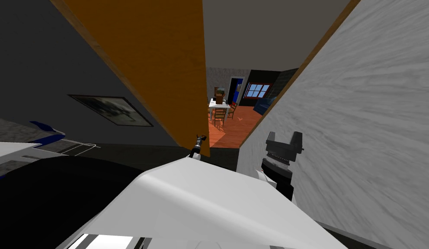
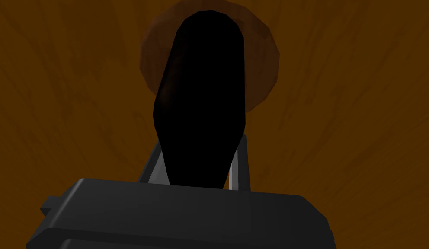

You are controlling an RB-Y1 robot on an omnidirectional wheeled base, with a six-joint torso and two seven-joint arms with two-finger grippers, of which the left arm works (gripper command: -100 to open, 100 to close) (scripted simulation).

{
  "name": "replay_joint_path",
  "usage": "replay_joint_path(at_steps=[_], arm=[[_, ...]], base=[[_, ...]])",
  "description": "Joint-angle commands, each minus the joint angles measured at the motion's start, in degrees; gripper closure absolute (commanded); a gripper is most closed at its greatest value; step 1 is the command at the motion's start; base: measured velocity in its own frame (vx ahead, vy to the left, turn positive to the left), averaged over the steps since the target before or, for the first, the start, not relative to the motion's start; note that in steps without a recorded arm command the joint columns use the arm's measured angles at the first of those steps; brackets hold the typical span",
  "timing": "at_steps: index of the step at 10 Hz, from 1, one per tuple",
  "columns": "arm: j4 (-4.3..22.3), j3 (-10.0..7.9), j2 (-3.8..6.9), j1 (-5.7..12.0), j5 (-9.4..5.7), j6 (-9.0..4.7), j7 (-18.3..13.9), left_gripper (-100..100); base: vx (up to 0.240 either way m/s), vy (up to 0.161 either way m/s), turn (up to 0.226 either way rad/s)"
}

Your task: Pull the door open

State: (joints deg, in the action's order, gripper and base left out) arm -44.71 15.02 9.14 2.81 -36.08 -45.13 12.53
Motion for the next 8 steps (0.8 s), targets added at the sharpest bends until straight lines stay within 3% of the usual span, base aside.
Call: replay_joint_path(at_steps=[1, 5, 8], arm=[[0.34, 0.09, 0.83, -0.01, 0.03, -0.13, -1.59, 100], [1.55, 1.90, 3.08, 0.79, 1.12, -0.54, -5.39, 100], [2.67, 3.52, 5.06, 1.60, 2.51, -1.29, -7.27, 100]], base=[[-0.103, 0.005, 0.035], [-0.026, 0.009, 0.010], [0.001, 0.010, -0.071]])
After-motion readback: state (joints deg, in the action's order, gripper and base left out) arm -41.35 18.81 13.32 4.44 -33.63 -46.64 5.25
